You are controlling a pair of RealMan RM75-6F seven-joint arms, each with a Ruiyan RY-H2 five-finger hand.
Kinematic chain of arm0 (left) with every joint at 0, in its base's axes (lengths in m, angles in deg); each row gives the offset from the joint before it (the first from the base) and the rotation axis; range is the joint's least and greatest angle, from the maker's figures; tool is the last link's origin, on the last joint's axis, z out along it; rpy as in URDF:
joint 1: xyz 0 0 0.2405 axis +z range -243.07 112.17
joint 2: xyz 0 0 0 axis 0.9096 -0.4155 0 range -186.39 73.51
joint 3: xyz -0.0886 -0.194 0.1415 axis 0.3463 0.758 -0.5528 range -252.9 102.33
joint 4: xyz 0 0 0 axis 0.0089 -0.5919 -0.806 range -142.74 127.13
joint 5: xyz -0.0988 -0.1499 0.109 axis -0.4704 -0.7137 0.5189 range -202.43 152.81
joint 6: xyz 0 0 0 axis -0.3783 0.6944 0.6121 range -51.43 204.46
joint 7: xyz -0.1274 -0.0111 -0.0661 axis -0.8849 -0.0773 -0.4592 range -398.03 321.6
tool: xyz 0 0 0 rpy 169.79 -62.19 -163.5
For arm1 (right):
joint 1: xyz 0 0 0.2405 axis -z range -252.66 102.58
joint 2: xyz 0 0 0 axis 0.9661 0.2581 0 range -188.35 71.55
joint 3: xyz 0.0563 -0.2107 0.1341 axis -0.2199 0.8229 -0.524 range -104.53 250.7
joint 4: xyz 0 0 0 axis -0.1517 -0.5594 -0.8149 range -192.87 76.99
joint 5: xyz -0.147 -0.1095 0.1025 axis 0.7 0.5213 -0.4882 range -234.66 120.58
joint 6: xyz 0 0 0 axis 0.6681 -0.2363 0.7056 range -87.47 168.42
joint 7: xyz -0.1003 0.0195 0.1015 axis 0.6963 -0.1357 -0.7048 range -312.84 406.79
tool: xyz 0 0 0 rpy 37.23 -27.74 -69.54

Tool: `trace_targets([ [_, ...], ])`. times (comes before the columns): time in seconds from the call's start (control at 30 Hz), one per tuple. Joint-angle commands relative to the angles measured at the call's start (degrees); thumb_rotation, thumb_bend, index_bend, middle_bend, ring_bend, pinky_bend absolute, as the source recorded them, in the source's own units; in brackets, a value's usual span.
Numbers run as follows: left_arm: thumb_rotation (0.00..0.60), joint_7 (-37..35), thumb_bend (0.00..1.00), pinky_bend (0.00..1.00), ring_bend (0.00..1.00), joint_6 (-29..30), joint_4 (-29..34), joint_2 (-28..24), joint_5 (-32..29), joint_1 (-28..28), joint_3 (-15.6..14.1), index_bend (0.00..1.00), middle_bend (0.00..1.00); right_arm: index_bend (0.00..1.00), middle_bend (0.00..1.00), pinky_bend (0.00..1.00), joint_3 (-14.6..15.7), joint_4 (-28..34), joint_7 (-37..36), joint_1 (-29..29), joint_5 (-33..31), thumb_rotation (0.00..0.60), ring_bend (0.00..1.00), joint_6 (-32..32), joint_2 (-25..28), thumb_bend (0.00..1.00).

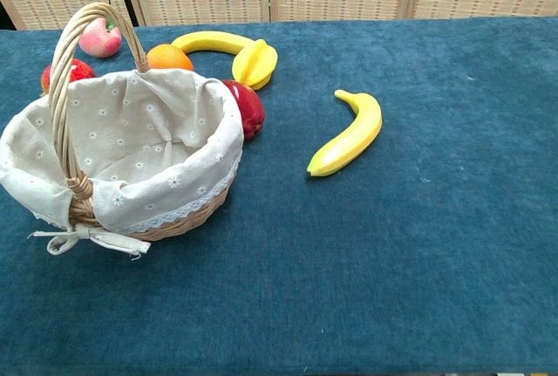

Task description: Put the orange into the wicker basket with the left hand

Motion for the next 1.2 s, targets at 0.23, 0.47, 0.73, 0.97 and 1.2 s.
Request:
trace_targets([
  [0.23,0.6,-0.52,0.1,0.06,0.0,-0.12,-0.1,-0.15,-0.09,-0.01,-0.03,0.01,0.0,0.22,0.0,0.01,-0.08,0.25,-0.71,0.15,0.03,0.6,0.02,0.52,0.34,0.0],
  [0.47,0.6,-2.28,0.1,0.06,0.0,-0.33,-0.19,-0.59,0.0,-0.12,-0.11,0.01,0.0,0.22,0.0,0.01,-0.32,0.73,-1.08,0.15,-0.2,0.6,0.02,0.71,0.68,0.0],
  [0.73,0.6,-2.74,0.1,0.06,0.0,0.38,1.05,-1.07,0.96,-0.16,-0.13,0.01,0.0,0.22,0.0,0.01,-0.7,0.46,-2.01,0.13,-1.01,0.6,0.02,0.56,0.99,0.0],
  [0.97,0.6,-1.74,0.1,0.06,0.0,-2.08,1.4,-2.68,-3.18,-1.53,2.36,0.01,0.0,0.22,0.0,0.01,-0.96,0.36,-3.03,0.25,-1.53,0.6,0.02,0.73,1.37,0.0],
  [1.2,0.6,-4.41,0.1,0.06,0.0,-4.74,1.39,-5.16,-6.34,-3.62,5.1,0.01,0.0,0.22,0.0,0.01,-1.18,0.39,-3.81,0.31,-1.77,0.6,0.02,0.94,1.72,0.0],
])
